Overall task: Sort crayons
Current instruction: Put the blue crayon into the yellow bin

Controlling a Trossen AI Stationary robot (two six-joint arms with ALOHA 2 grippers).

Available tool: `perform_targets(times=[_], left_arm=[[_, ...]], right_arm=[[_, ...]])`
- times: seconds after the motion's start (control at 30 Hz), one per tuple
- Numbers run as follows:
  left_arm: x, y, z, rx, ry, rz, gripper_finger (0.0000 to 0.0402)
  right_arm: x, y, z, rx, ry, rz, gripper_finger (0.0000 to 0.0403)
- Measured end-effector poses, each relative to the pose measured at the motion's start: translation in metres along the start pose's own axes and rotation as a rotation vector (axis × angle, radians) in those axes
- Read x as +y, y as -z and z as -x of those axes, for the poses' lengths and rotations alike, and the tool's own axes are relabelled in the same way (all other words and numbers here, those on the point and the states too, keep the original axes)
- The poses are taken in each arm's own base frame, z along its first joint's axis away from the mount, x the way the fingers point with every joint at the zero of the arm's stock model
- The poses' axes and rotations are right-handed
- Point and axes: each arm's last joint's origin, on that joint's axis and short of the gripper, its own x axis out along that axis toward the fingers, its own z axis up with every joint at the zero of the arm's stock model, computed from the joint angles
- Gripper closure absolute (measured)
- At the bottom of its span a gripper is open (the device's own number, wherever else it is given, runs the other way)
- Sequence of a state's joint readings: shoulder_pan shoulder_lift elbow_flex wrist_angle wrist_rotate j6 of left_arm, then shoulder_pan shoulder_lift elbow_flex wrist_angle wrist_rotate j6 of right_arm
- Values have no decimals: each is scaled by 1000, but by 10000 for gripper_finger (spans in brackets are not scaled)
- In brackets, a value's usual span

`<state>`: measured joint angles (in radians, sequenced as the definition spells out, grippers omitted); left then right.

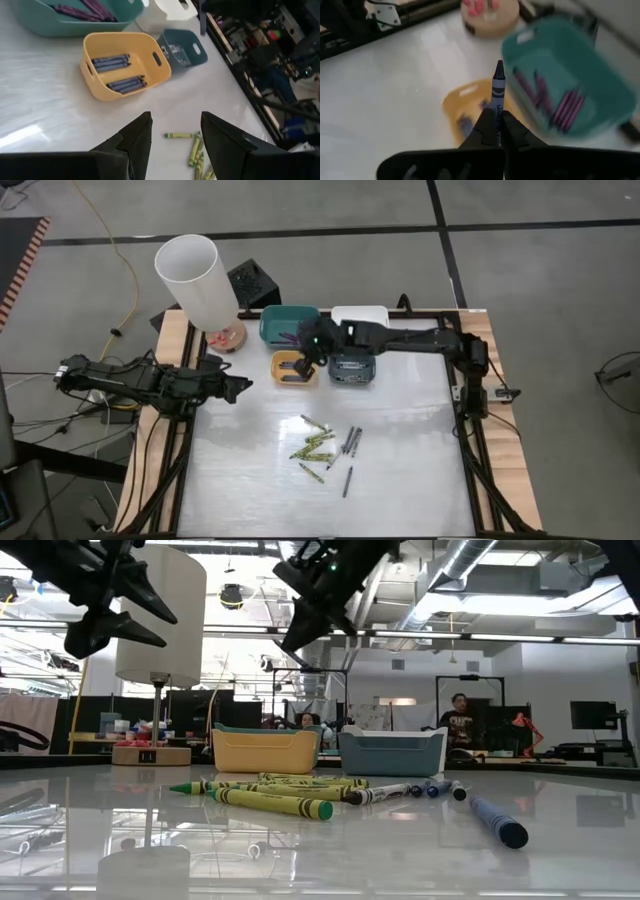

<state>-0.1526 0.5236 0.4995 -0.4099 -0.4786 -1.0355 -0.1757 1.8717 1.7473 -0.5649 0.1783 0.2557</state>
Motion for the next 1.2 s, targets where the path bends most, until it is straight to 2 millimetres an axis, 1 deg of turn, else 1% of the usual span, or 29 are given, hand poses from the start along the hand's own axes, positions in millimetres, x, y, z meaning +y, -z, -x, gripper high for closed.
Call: perform_targets(times=[0.07, 0.17, 0.27, 0.33, 0.5, 0.7, 0.87, 1.0, 1.13, 1.2], left_arm=[[0, 0, 0, -13, -7, 16, 242], [1, -1, 0, -35, -19, 32, 242], [1, -2, 0, -59, -34, 41, 242], [1, -2, 0, -72, -43, 42, 242], [2, -2, 0, -76, -45, 41, 242], [2, -3, 0, -102, -62, 30, 242], [3, -4, 0, -136, -84, 28, 242], [4, -3, 0, -134, -100, 19, 242], [5, -3, 0, -130, -108, 13, 242], [6, -2, 0, -127, -114, 9, 242]], right_arm=[[-7, -6, -1, -40, -21, 84, 403], [-13, -13, -11, -97, -90, 200, 403], [-14, -12, -31, -129, -195, 272, 403], [-14, -7, -45, -115, -243, 286, 403], [-13, 12, -77, -38, -242, 300, 403], [-14, 28, -98, 37, -234, 317, 403], [-12, 47, -118, 122, -233, 326, 403], [-11, 56, -126, 163, -223, 334, 403], [-12, 62, -128, 200, -165, 337, 403], [-13, 61, -129, 197, -152, 337, 403]])
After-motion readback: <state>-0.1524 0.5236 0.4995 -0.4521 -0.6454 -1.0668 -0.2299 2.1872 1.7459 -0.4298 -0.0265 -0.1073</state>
